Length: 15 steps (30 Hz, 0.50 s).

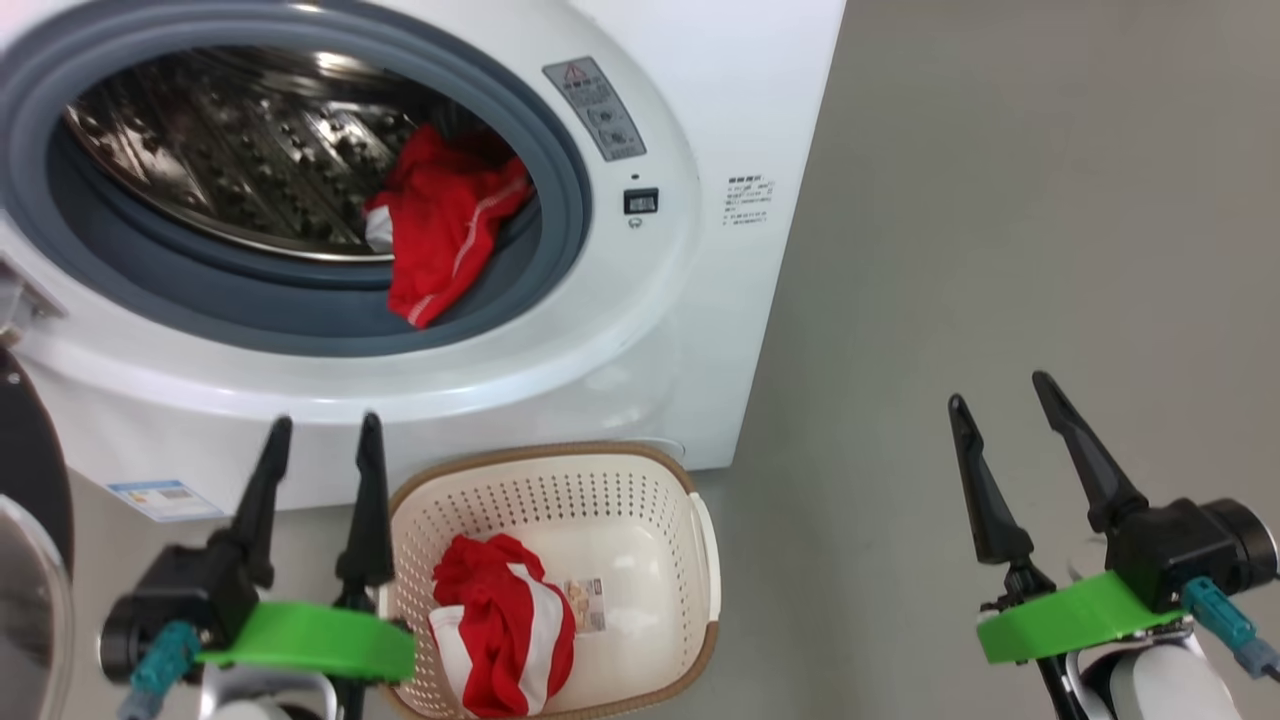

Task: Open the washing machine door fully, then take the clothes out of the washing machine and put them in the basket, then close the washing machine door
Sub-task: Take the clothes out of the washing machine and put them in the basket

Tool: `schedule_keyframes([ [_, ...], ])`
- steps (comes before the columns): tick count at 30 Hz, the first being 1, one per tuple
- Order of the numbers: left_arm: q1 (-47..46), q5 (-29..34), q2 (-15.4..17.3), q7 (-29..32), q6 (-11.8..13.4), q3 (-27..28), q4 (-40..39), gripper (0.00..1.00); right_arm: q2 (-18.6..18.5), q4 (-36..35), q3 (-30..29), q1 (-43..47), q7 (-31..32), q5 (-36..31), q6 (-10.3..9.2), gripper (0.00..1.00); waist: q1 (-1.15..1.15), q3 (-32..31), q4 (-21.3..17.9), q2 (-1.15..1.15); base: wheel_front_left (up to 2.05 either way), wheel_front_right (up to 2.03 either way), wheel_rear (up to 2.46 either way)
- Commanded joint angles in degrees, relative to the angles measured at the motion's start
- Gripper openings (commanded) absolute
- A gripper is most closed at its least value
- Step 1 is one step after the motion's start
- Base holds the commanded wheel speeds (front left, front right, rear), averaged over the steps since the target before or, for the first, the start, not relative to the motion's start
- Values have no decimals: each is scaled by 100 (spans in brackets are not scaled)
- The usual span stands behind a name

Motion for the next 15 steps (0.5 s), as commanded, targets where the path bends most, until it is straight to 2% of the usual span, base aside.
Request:
schedule_keyframes([
  [1, 36, 39, 105, -53, 60, 196, -187, 100, -25, -163, 111, 26, -37, -34, 25, 100, 0, -110, 22, 0, 0, 0, 0],
  [15, 587, 33, 54, -96, 258, 198, -531, 100, -25, -287, 111, 308, -37, -75, 25, 100, 0, -302, 67, 0, 0, 0, 0],
])
